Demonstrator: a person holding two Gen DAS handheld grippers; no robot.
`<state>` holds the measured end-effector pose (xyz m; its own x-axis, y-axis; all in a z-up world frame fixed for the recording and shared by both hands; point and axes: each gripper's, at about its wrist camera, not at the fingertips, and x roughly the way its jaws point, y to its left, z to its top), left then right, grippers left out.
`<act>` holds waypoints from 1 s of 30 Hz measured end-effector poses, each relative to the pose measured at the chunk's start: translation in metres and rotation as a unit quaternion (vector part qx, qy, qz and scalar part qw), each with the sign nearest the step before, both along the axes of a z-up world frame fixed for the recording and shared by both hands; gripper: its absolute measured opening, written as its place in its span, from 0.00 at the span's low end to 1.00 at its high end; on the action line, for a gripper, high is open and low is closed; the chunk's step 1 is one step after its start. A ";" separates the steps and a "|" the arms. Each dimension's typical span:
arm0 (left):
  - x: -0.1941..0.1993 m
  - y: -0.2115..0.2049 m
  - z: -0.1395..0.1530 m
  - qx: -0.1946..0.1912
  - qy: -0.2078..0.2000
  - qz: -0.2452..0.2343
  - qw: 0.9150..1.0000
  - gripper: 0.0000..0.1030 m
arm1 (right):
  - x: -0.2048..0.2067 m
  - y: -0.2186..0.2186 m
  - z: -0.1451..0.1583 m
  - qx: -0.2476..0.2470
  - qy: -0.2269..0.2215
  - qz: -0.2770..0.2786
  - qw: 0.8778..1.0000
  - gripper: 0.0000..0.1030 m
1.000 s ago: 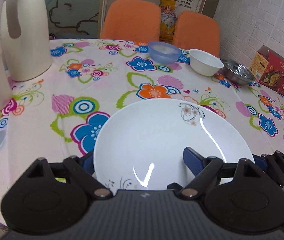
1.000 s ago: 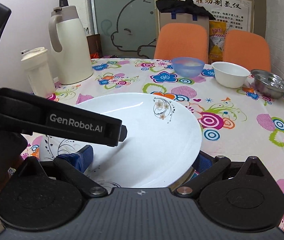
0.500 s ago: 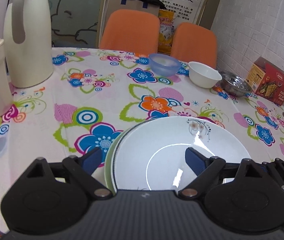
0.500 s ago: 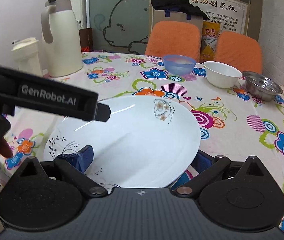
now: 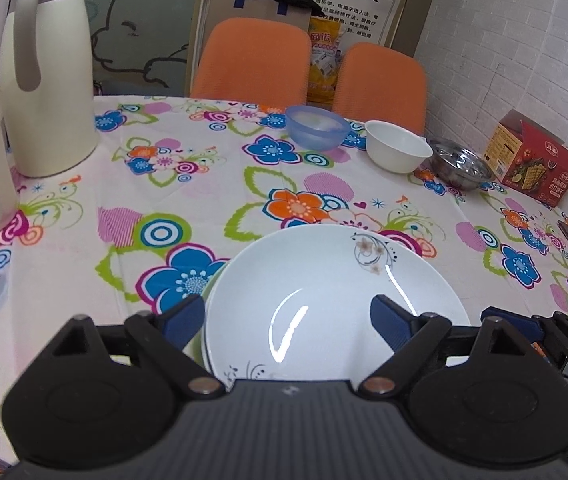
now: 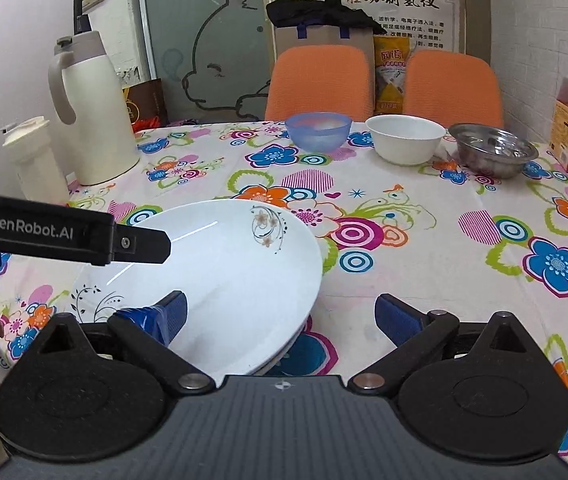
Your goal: Organize plates and bowls
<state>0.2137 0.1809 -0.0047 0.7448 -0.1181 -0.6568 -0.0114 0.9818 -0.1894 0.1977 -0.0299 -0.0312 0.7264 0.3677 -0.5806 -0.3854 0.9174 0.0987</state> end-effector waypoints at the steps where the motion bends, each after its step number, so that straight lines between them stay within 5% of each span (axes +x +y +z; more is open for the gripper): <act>1: 0.001 -0.002 0.001 0.001 0.000 -0.002 1.000 0.86 | 0.001 -0.004 -0.001 0.006 0.005 -0.002 1.000 0.86; 21: 0.022 -0.068 0.013 0.025 0.000 -0.049 0.998 0.86 | 0.014 -0.097 0.001 0.098 0.032 -0.059 0.993 0.86; 30: 0.049 -0.117 0.009 0.031 0.009 -0.096 0.995 0.86 | 0.055 -0.160 0.008 0.042 0.005 -0.118 0.992 0.86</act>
<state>0.2626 0.0635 0.0046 0.7009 -0.2156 -0.6799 0.1741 0.9761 -0.1300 0.2524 -0.1904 -0.0234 0.7920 0.2347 -0.5635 -0.1590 0.9706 0.1808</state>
